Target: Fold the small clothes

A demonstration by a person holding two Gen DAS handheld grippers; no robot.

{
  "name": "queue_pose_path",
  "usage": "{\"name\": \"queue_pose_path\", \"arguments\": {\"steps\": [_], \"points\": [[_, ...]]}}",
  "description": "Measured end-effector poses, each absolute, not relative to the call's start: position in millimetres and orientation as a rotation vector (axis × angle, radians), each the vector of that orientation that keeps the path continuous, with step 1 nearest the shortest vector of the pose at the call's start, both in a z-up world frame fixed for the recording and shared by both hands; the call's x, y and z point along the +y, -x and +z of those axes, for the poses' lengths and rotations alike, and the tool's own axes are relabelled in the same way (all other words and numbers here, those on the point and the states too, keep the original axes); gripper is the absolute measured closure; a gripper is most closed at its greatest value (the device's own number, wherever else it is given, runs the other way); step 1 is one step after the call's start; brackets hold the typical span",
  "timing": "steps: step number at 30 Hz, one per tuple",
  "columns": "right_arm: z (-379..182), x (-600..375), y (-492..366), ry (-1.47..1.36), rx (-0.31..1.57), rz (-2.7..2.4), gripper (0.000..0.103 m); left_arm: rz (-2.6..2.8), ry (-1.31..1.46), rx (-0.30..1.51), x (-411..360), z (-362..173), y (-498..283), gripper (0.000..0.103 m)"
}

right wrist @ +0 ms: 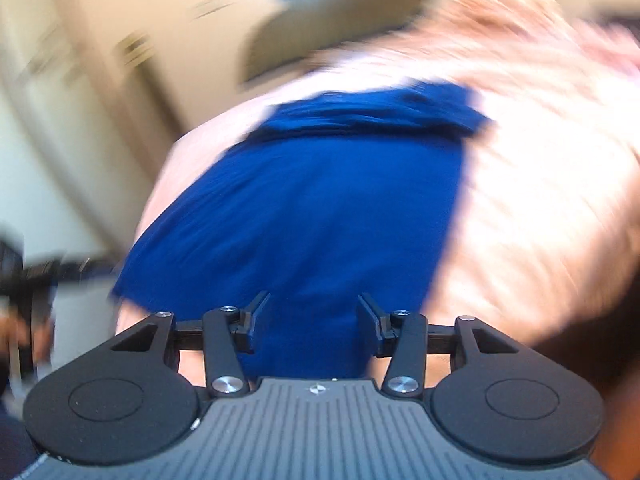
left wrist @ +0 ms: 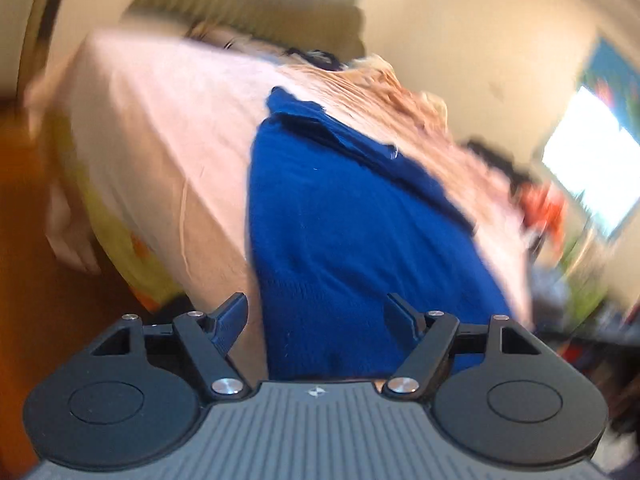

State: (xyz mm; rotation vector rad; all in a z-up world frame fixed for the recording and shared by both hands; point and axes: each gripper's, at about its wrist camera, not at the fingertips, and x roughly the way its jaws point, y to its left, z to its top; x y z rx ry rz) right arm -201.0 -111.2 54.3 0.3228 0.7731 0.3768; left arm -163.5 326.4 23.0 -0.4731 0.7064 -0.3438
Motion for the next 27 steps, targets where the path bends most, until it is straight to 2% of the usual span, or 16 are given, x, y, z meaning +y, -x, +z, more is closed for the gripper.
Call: {"name": "queue_pose_path", "arguments": {"steps": [3,9,13,19,20,21,23,27], "points": [[34.7,-141.9,188.6,-0.493,0.839,0.305,0.049,-0.391,0.618,0.734,335.9,11.7,150.9,0.029],[6.4,-167.0,184.1,-0.775,0.884,0.319,0.05,-0.409,0.628,0.765,337.1,8.3,142.8,0.029],[-1.9,-161.7,179.8,-0.832,0.951,0.423,0.049,-0.49,0.65,0.836,334.0,10.7,139.1,0.021],[-16.8,-145.7,175.1,-0.97,1.002,0.513,0.051,-0.539,0.726,0.872,329.1,3.9,133.2,0.023],[-18.8,-144.4,175.3,-0.985,1.004,0.517,0.055,-0.531,0.739,0.872,330.4,3.5,132.8,0.031],[-19.2,-143.2,175.3,-0.981,1.006,0.507,0.059,-0.518,0.73,0.876,330.7,3.9,132.4,0.045],[-17.8,-143.9,175.8,-0.981,1.013,0.496,0.063,-0.482,0.691,0.905,332.1,5.8,129.9,0.059],[-7.3,-153.6,184.4,-0.963,0.959,0.47,0.06,-0.482,0.698,0.925,341.6,8.7,127.9,0.059]]}}
